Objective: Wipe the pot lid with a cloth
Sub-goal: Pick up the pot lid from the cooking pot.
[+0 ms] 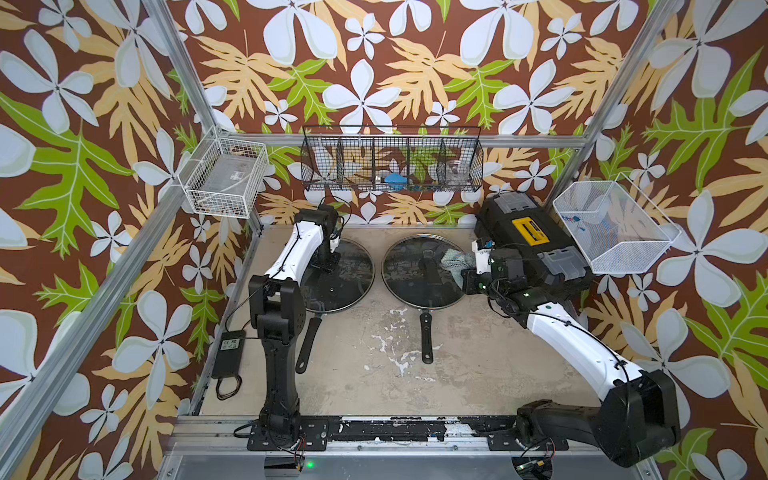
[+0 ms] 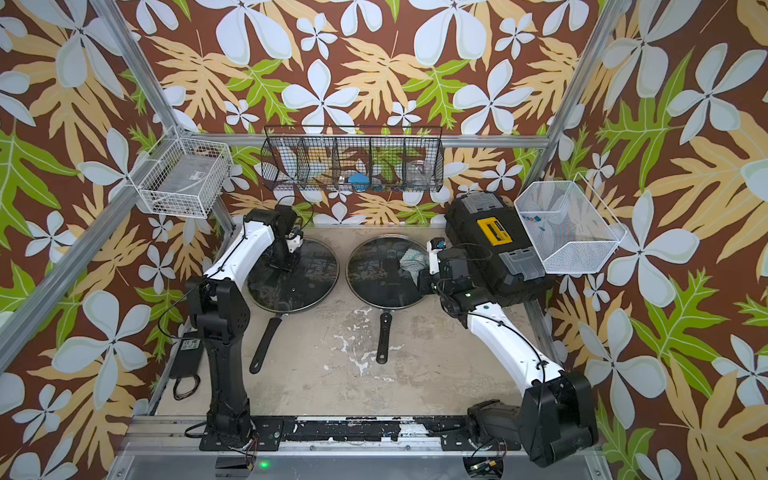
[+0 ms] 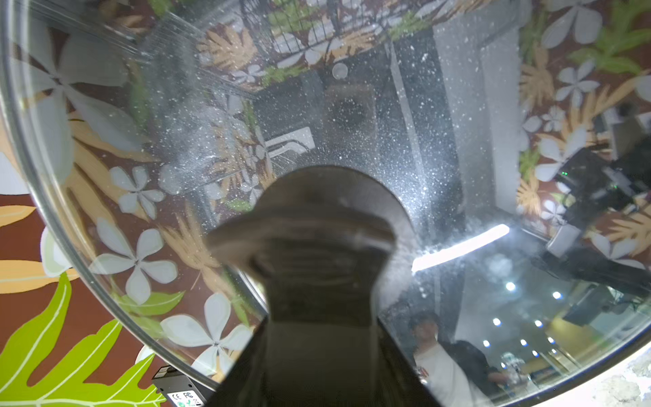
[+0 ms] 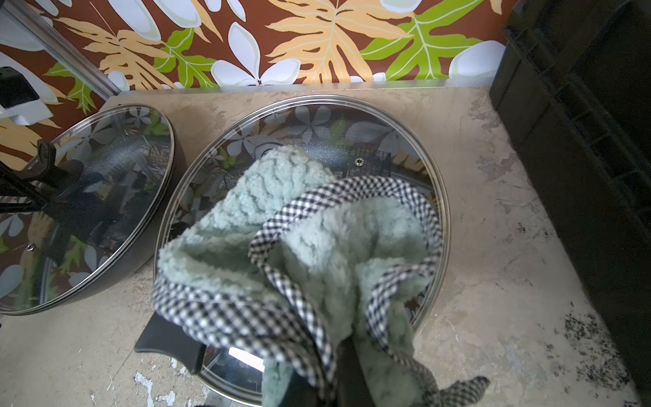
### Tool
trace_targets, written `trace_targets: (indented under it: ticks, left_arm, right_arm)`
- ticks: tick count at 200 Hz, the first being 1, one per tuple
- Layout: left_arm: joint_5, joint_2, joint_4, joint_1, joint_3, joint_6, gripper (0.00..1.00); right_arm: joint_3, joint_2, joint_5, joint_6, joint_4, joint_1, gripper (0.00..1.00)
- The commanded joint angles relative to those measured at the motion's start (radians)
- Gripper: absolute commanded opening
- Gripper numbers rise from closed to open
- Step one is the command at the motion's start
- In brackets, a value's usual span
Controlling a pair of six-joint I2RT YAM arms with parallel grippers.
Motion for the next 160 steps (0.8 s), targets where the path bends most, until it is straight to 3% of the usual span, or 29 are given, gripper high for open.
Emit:
trace_targets:
  ticks: [1, 66, 130, 160]
  left_arm:
    - [-0.013, 0.002, -0.008, 0.002, -0.003, 0.017, 0.34]
    - [0.021, -0.014, -0.008, 0.002, 0.063, 0.025, 0.00]
    - [0.153, -0.087, 0.001, 0.040, 0.121, -0.005, 0.00]
    - [0.359, -0.142, -0.005, 0.105, 0.097, 0.006, 0.00]
  right_arm:
    - [-0.008, -0.005, 0.010, -0.002, 0.022, 0.000, 0.00]
    - [-0.003, -0.003, 0.003, 0.000, 0.025, 0.000, 0.00]
    - [0.000, -0.003, -0.016, 0.003, 0.028, 0.001, 0.00]
    - [0.011, -0.009, -0.035, 0.003, 0.028, 0.004, 0.00]
